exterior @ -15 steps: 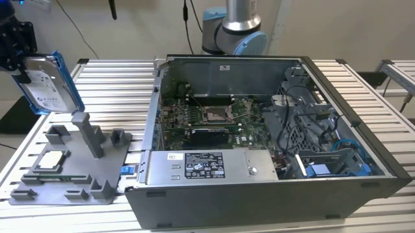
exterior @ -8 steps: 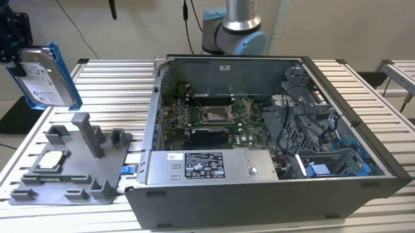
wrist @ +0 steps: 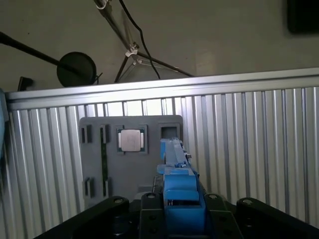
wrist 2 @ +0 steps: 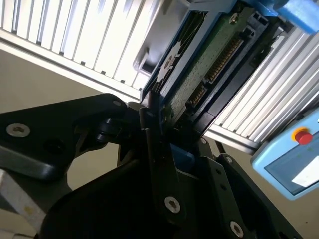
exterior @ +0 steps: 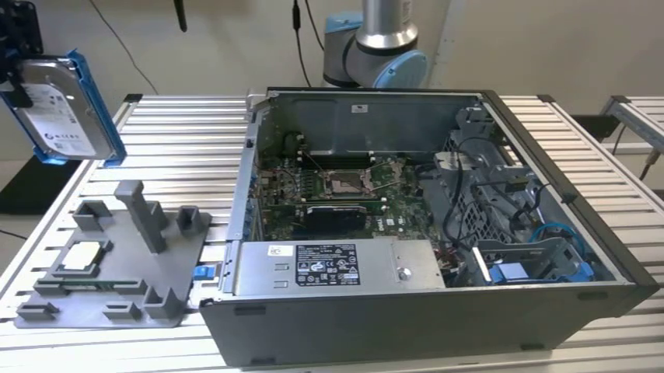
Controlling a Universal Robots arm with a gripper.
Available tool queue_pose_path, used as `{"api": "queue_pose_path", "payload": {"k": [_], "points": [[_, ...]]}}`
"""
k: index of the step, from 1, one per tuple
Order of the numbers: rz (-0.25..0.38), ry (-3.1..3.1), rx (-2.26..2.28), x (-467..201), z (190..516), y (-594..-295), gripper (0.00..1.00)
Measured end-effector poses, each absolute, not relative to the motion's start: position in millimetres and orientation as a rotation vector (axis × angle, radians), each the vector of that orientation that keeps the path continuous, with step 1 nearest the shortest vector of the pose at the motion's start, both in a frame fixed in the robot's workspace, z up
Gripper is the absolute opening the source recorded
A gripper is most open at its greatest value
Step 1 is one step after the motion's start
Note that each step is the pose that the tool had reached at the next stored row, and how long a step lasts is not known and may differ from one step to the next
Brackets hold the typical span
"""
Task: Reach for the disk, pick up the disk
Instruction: 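Pick up the disk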
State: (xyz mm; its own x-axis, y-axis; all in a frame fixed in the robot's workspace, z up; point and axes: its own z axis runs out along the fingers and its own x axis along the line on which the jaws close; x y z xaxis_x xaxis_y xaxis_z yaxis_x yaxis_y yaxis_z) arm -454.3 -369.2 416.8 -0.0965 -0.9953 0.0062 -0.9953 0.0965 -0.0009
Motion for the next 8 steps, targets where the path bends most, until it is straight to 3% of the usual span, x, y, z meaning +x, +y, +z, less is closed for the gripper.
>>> {"api": "queue_pose_path", "payload": {"k": [8], "points": [[0.008, -2.323, 2.109, -454, 439, -369, 0.00]]}}
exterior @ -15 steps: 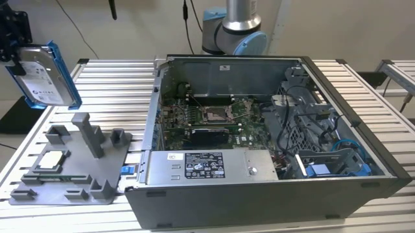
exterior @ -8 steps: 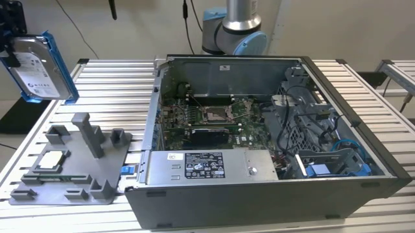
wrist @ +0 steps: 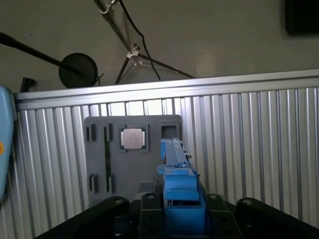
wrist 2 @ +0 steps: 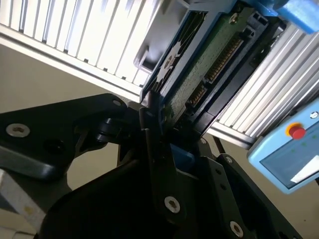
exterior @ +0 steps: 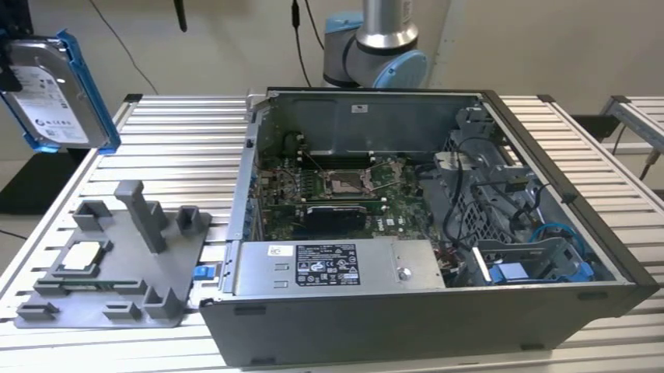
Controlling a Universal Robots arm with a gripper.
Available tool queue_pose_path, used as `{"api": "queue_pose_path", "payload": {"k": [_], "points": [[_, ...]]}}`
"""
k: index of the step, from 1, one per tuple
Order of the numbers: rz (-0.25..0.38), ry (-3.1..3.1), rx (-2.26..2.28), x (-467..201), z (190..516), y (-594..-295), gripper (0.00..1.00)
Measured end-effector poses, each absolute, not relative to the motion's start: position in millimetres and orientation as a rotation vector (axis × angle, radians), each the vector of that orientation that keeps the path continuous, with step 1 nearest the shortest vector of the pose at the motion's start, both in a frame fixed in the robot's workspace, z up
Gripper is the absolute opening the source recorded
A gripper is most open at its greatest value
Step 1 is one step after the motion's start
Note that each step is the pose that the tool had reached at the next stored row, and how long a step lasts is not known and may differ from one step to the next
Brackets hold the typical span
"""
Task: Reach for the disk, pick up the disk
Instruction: 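Pick up the disk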
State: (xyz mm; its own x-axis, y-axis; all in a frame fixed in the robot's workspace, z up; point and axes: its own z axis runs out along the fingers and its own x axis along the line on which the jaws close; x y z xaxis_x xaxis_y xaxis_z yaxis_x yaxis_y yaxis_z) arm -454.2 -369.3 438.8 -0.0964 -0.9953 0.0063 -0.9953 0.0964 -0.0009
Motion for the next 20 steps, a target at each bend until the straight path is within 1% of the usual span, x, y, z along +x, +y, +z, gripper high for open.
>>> {"api": "queue_pose_path", "payload": {"k": [13, 20], "points": [[0.008, -2.323, 2.109, -454, 497, -369, 0.00], [0.008, -2.323, 2.109, -454, 500, -369, 0.00]]}}
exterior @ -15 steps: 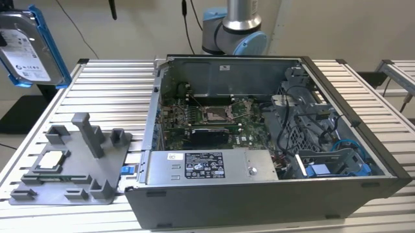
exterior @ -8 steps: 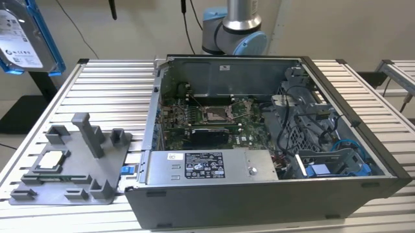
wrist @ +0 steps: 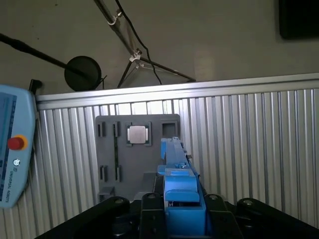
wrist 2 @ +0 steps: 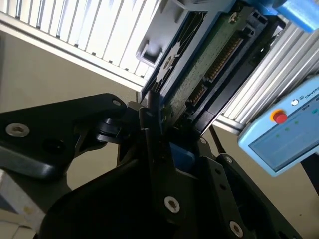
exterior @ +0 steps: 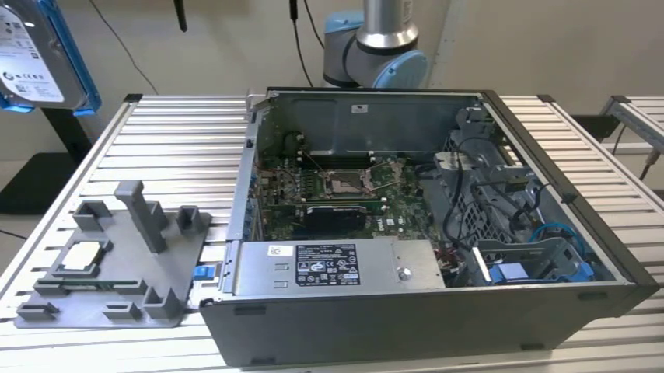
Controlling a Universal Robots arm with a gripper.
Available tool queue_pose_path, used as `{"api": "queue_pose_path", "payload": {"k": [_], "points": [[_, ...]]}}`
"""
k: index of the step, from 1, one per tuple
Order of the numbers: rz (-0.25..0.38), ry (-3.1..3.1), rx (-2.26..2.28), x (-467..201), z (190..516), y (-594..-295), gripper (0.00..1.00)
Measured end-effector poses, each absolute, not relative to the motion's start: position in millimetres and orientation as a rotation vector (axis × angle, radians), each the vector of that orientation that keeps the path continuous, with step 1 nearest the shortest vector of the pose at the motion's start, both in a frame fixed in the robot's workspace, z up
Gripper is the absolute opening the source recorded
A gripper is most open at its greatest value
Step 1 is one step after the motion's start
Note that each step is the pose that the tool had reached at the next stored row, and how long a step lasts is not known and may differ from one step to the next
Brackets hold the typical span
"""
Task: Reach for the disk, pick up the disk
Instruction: 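Pick up the disk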
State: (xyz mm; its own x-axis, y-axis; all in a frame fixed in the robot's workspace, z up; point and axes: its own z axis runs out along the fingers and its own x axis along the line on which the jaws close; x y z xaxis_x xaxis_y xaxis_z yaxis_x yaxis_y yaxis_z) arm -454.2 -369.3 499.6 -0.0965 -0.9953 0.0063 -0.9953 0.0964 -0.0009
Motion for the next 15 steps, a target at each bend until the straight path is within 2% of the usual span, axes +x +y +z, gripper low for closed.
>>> {"api": "queue_pose_path", "payload": {"k": [15], "points": [[0.007, -2.323, 2.108, -421, 500, -369, 0.00]]}}
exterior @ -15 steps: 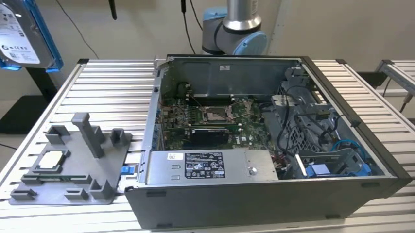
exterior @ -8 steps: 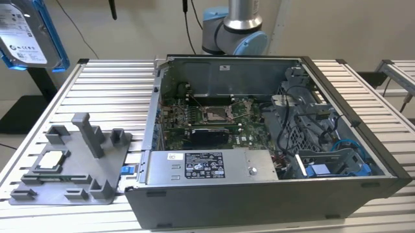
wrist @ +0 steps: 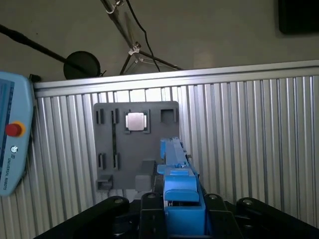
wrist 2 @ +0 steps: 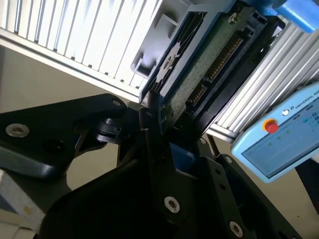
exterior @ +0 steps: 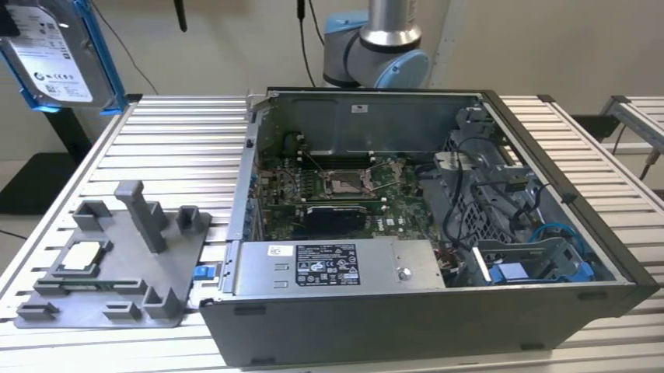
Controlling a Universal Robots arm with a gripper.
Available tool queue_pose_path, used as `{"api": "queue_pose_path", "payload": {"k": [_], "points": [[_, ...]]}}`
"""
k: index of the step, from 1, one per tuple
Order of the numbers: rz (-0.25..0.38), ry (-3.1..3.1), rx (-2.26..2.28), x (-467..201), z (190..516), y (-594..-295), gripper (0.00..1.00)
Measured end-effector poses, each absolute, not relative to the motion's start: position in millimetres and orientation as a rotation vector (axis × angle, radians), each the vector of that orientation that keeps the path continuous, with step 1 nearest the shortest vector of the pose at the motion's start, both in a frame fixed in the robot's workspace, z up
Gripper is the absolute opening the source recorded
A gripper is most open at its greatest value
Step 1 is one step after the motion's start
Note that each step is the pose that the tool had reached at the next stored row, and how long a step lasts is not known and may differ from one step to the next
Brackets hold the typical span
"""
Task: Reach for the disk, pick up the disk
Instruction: 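Pick up the disk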
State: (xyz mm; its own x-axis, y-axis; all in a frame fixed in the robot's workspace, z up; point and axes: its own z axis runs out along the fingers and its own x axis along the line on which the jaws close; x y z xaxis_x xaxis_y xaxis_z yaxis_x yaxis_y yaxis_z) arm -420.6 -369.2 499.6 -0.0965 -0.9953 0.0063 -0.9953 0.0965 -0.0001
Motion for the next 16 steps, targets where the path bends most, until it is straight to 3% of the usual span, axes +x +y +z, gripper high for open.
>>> {"api": "queue_pose_path", "payload": {"k": [16], "points": [[0.007, -2.323, 2.109, -396, 500, -369, 0.00]]}}
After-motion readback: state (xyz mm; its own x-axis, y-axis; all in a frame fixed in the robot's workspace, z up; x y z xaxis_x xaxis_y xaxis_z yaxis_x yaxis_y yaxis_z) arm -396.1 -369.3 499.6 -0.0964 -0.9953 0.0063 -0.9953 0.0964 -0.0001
